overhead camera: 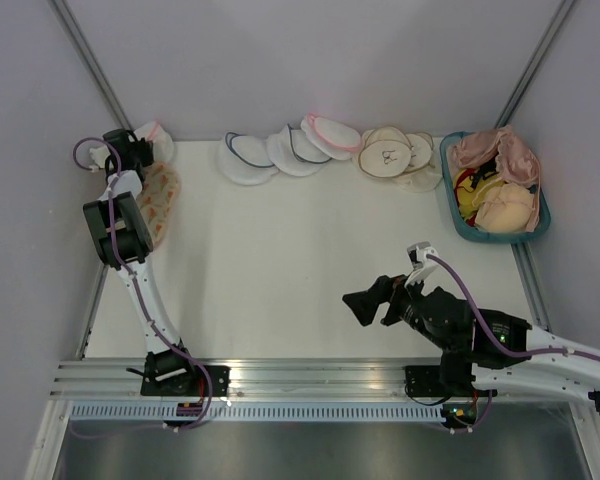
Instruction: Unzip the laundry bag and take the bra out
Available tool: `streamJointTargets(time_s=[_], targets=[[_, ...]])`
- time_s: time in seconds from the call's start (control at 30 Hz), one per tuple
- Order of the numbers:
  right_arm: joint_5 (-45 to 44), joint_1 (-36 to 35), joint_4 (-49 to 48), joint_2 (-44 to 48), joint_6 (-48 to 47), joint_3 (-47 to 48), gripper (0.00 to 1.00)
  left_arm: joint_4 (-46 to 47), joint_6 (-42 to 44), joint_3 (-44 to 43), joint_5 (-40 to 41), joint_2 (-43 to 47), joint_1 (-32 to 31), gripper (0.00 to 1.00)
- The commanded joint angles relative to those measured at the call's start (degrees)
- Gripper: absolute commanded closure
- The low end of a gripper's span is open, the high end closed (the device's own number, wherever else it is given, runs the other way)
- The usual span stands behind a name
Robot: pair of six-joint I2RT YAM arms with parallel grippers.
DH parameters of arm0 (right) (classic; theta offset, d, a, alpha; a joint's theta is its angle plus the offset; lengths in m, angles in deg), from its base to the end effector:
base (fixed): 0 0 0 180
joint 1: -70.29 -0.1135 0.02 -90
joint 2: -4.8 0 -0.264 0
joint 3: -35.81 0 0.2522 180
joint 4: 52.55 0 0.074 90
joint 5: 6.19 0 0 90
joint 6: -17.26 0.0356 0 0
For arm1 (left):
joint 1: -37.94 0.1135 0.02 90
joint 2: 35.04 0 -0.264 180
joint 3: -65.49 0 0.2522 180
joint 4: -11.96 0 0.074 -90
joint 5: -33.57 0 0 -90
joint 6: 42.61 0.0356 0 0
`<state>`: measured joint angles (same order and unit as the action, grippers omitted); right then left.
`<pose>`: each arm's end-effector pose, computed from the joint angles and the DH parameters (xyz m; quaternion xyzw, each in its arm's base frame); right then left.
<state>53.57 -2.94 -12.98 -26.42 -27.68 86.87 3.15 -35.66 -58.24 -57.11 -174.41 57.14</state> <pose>0.0547 0.1194 0.3006 -0.0465 0.8023 0.3675 0.4681 0.5318 0.1847 0.1721 -0.6526 0.5302 -0.2905 0.4568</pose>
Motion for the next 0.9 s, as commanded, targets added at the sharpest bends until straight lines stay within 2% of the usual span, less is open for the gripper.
streamJointTargets(time_s=[0.0, 0.1, 0.33, 0.5, 0.6, 0.67, 0.8, 0.87], targets=[[0.4, 0.1, -2.4, 0.5, 0.4, -0.8, 0.02, 5.5, 3.1, 0.1, -4.1, 1.2, -0.2, 0.98], [0.8, 0.1, -3.7, 0.3, -0.3, -1.4, 0.02, 9.8, 4.1, 2.4, -7.0, 4.4, -0.3, 0.98], [2.5, 0.1, -5.4, 0.8, -2.3, -2.1, 0.02, 22.0, 4.1, 14.7, -14.7, 15.7, -0.6, 0.98], [3.5, 0.0, -5.9, 3.1, -3.0, -2.9, 0.02, 33.5, 3.0, 20.6, -20.3, 22.4, -1.9, 0.98], [3.6, 0.0, -6.1, 4.7, -3.3, -3.4, 0.02, 40.3, -0.2, 24.2, -26.3, 24.6, -3.7, 0.98], [3.7, 0.0, -6.1, 5.8, -4.0, -3.3, 0.02, 43.7, -2.3, 27.9, -27.1, 26.9, -4.9, 0.98], [3.6, 0.1, -6.2, 6.7, -5.7, -2.8, 0.02, 51.1, -2.6, 38.8, -30.7, 32.7, -9.9, 0.98], [3.6, 0.1, -6.1, 6.4, -6.0, -2.3, 0.02, 53.6, -2.8, 41.3, -33.2, 35.4, -12.1, 0.98]])
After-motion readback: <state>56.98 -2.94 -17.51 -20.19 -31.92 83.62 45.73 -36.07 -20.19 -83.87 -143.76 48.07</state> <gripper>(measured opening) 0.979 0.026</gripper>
